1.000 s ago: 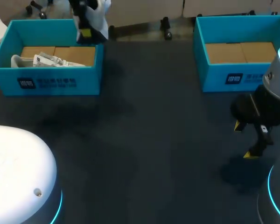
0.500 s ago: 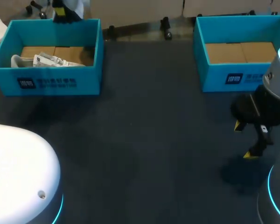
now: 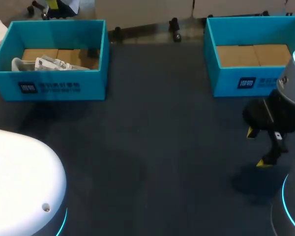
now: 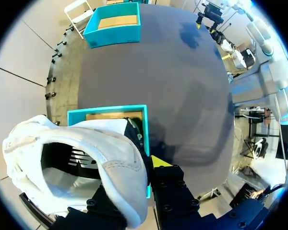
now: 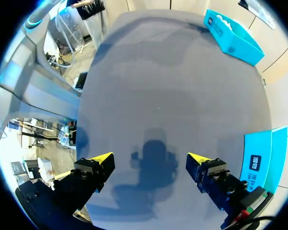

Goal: Take the shoe out of the shoebox, open the shoe tongue, remove and reinsert the insole, then place the shoe into the shoebox

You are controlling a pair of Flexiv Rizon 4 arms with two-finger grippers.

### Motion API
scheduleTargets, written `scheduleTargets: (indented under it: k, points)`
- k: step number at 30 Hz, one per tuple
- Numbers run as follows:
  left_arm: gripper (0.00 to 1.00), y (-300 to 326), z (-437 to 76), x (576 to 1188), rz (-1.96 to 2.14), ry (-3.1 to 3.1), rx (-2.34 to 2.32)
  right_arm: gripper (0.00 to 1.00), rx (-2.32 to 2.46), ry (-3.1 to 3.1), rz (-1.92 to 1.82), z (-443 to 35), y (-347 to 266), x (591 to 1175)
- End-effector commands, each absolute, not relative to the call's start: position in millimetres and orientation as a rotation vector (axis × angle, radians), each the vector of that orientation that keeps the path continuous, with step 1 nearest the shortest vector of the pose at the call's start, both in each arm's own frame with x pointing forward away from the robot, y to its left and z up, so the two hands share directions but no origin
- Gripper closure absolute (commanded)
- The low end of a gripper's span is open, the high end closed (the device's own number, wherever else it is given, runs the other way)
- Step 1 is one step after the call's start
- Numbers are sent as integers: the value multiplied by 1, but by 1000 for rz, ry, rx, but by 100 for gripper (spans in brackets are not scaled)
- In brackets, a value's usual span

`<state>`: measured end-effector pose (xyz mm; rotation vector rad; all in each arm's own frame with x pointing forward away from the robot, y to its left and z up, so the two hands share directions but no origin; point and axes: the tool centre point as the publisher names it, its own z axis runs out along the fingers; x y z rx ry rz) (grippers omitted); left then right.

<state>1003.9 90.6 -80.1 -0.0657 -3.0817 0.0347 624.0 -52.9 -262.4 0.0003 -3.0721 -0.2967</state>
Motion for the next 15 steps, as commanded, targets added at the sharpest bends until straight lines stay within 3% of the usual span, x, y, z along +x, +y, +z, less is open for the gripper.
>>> scheduleTargets:
  k: [1, 15]
  points:
    - [100, 91, -77, 1003, 33, -3083, -66, 0, 1, -3074, -294, -264, -53, 624]
    - [100, 133, -77, 1040, 21, -3127, 33, 0, 1, -3074, -294, -264, -53, 624]
